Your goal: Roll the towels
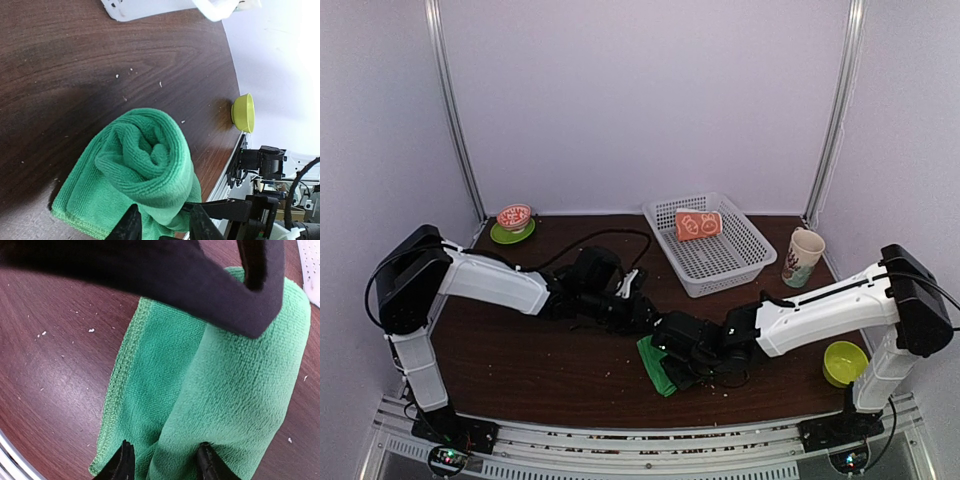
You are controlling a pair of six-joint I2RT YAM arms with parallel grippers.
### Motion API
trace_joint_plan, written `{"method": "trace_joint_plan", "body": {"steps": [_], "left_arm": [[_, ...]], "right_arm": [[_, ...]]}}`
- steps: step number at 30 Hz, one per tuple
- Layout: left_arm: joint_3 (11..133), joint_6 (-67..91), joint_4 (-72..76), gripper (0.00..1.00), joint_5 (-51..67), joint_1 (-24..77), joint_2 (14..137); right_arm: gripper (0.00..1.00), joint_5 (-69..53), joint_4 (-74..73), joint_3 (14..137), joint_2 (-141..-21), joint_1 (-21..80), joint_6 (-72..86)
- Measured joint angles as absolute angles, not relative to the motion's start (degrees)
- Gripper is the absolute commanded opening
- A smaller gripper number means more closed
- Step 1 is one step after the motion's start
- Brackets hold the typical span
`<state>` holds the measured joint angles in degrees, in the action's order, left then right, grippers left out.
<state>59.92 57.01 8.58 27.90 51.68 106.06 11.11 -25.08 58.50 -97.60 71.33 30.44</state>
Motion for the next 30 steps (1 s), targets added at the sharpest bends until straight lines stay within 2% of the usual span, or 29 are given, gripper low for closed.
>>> {"method": "trace_joint_plan", "body": {"steps": [6,10,16,22,30], "left_arm": [[61.5,57.8,10.3,0.34,30.9,51.4,108.8],[62.0,58.9,12.6,0.27,32.5,51.2,111.1],[62.0,59.1,11.7,0.16,32.3,51.0,111.5],[62.2,58.1,8.9,0.07,31.8,50.8,112.2],[64.7,55.4,4.6,0.04,30.2,50.7,114.6]], "right_arm": [[0.44,10.9,-24.2,58.1,-97.6,71.0,31.8],[0.44,10.3,-24.0,58.1,-97.6,70.8,31.7],[0.52,9.0,-23.7,58.0,-96.8,70.7,31.2],[0.56,6.8,-24.6,58.0,-94.7,70.7,29.9],[0.56,4.1,-25.2,56.4,-84.3,67.9,31.6]]}}
